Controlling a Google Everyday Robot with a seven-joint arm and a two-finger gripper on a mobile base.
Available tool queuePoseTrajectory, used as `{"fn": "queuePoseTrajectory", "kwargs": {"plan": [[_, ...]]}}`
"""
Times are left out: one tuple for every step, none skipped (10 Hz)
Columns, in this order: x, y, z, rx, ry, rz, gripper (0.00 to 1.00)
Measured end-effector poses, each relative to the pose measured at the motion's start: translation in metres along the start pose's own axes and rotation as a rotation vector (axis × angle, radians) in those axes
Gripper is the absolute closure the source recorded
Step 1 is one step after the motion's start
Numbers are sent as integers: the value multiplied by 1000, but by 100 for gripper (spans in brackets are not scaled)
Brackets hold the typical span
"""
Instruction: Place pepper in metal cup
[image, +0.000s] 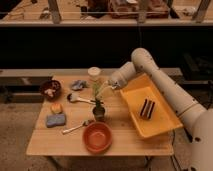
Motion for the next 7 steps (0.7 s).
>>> {"fn": "queuePoseTrajectory", "kwargs": {"plan": [[7, -3, 2, -4, -11, 8, 100], [14, -7, 3, -6, -25, 17, 100], [21, -12, 4, -9, -33, 22, 100], [24, -15, 6, -12, -35, 22, 100], [25, -17, 8, -14, -37, 18, 100], [27, -19, 8, -14, -41, 15, 100], [30, -23, 7, -14, -48, 13, 100]]}}
